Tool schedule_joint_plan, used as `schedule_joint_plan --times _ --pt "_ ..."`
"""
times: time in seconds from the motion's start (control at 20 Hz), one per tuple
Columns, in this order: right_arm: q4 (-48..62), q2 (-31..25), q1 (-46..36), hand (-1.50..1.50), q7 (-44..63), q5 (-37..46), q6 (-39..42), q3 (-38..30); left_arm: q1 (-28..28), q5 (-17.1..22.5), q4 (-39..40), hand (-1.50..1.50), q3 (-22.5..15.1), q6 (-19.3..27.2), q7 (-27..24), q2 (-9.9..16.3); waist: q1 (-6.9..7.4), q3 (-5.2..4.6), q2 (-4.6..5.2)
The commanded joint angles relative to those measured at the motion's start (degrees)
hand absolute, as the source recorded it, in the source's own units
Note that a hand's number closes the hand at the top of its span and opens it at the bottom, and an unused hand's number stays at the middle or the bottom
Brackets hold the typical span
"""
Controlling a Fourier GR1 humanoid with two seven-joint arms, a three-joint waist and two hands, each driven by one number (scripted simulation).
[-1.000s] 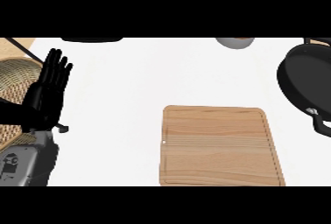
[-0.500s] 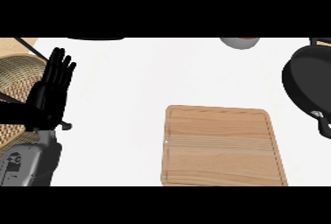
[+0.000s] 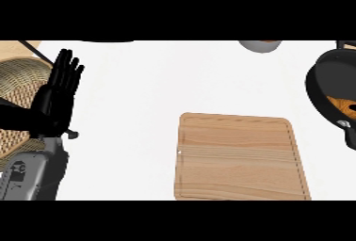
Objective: Pick the croissant from the cutting board and place it in the pot
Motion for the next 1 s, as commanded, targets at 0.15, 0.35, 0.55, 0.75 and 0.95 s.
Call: schedule_joint_plan --times 0.15,0.35,0.55,0.75,0.95 --pt "2.08 -1.0 -3.12 -1.5 -7.7 -8.19 5.1 -6.79 -0.35 0.07 -2.6 0.0 -0.1 0.71 3.39 0.08 -0.53 -0.01 -0.46" --pt "4.06 -1.38 -4.25 -1.5 -4.45 -13.12 6.68 -11.34 2.24 0.98 -3.11 0.0 1.25 -1.84 1.38 1.93 -0.56 -0.08 -0.53" --pt "6.08 -6.03 -3.4 -1.5 -4.42 -17.89 13.31 -15.77 0.26 -0.36 0.57 0.0 0.81 -0.5 -0.27 0.36 -1.11 -0.02 -0.22" --pt "6.7 -9.59 -1.63 -1.5 -4.9 -21.88 15.77 -19.65 -1.0 1.08 3.29 0.0 2.64 -1.74 -1.93 0.86 -1.05 0.04 0.17" --pt "6.84 -12.92 -0.33 -1.5 -4.51 -24.46 17.57 -22.02 0.81 -1.13 -0.83 0.0 0.12 0.46 -0.47 -0.83 -0.45 0.11 0.04"
